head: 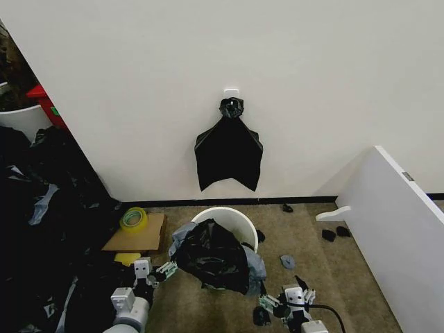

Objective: Place the garbage bag over the trash bin.

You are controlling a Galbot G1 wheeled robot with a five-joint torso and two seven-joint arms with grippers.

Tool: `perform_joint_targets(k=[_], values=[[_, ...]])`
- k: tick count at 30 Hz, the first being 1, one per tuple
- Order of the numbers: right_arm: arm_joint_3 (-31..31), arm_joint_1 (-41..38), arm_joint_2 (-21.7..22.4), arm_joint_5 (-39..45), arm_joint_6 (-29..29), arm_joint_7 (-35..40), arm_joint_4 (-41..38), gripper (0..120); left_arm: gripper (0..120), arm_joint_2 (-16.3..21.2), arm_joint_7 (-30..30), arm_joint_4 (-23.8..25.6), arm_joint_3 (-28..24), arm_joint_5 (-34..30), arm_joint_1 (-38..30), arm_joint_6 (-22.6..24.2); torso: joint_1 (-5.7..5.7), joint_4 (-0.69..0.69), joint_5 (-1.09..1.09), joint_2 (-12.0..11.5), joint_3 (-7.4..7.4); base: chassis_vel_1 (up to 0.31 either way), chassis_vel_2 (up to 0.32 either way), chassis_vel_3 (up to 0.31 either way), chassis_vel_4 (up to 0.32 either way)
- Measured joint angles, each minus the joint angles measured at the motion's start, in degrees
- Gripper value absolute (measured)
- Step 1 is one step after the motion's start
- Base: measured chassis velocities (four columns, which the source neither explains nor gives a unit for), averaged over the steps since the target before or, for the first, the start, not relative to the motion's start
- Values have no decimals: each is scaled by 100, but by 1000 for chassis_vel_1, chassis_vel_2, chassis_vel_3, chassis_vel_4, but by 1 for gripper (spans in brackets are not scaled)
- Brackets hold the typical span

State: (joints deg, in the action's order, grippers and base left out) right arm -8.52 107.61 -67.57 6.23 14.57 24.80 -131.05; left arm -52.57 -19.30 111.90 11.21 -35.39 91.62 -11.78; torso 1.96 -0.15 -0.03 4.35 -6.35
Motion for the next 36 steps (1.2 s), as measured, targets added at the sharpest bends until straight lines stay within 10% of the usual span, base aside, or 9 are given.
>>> perform_joint_targets(k=[6, 20, 36], values=[[49, 71, 13, -72, -50, 4, -185, 100, 100, 122, 857, -637, 65, -113, -33, -1225, 0, 0, -1, 0, 0, 0, 0, 0, 0], [-95, 127, 271, -106, -279, -256, -740, 100, 100, -33, 1040, -832, -73, -173, -174, -1244, 0, 0, 0, 0, 0, 0, 0, 0, 0], [44, -2324, 655, 4584, 1069, -709, -825, 100, 100, -4, 983, -854, -226, -99, -623, -1001, 1, -5, -1, 0, -1, 0, 0, 0, 0]])
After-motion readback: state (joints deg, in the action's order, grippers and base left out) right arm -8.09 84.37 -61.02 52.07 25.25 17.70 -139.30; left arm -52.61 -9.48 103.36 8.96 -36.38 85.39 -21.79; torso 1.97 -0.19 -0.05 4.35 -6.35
